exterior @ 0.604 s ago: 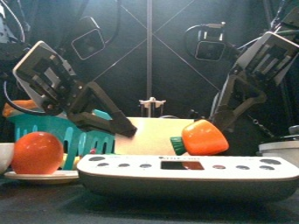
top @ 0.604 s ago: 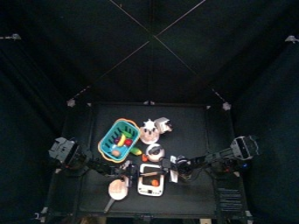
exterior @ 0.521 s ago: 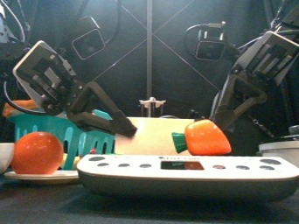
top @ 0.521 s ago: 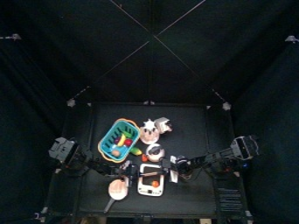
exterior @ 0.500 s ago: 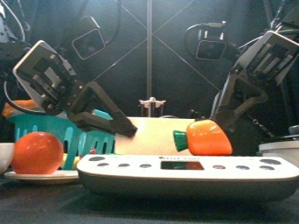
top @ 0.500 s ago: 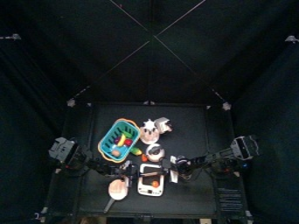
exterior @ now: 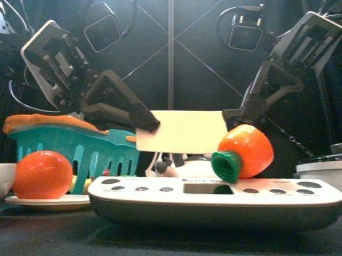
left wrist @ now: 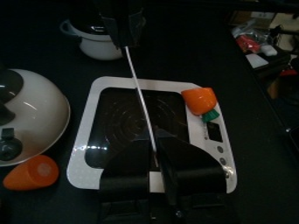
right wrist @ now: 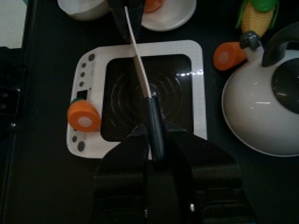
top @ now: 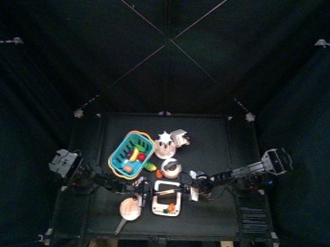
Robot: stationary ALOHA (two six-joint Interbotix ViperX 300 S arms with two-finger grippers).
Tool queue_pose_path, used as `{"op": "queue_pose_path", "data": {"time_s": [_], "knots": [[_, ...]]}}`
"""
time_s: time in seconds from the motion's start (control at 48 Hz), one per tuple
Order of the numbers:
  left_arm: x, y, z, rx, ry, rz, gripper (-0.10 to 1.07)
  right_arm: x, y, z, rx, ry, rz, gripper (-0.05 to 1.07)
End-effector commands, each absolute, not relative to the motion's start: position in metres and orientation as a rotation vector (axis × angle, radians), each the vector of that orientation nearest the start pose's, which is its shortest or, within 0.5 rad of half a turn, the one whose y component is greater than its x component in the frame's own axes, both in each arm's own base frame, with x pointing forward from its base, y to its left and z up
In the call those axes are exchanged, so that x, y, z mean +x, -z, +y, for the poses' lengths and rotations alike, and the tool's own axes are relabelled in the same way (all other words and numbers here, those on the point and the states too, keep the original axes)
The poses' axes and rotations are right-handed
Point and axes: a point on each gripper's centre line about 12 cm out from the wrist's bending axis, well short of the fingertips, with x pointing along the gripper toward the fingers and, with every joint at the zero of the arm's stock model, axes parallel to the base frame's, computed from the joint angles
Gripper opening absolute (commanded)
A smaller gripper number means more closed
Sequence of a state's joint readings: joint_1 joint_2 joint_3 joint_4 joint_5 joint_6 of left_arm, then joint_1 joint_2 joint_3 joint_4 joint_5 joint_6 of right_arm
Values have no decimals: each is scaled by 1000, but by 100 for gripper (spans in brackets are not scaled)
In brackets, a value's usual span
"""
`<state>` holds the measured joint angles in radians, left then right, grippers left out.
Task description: Grab carrot bottom
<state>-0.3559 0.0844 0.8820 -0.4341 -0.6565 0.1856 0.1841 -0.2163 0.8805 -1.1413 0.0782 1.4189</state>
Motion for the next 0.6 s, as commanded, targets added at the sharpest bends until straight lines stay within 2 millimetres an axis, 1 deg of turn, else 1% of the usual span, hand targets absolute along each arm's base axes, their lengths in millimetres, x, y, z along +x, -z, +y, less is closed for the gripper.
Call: {"op": "queue_pose_path", "data": {"time_s": [0.0, 0.062, 0.125, 0.229, 0.354, 0.479, 0.583], "knots": [[353, -146, -97, -61, 68, 308, 68, 317, -181, 47, 185, 3, 674, 43], [354, -148, -93, -63, 58, 301, 75, 316, -180, 46, 183, 6, 677, 43], [355, -150, -91, -65, 51, 294, 78, 314, -180, 45, 184, 12, 679, 43], [353, -153, -87, -63, 46, 280, 79, 311, -180, 43, 186, 26, 679, 43], [345, -162, -79, -63, 31, 243, 79, 306, -183, 41, 185, 30, 670, 43], [333, -168, -73, -62, 21, 208, 79, 301, -183, 39, 193, 48, 672, 43], [321, -178, -69, -68, 18, 167, 80, 296, -184, 37, 205, 56, 670, 43]]}}
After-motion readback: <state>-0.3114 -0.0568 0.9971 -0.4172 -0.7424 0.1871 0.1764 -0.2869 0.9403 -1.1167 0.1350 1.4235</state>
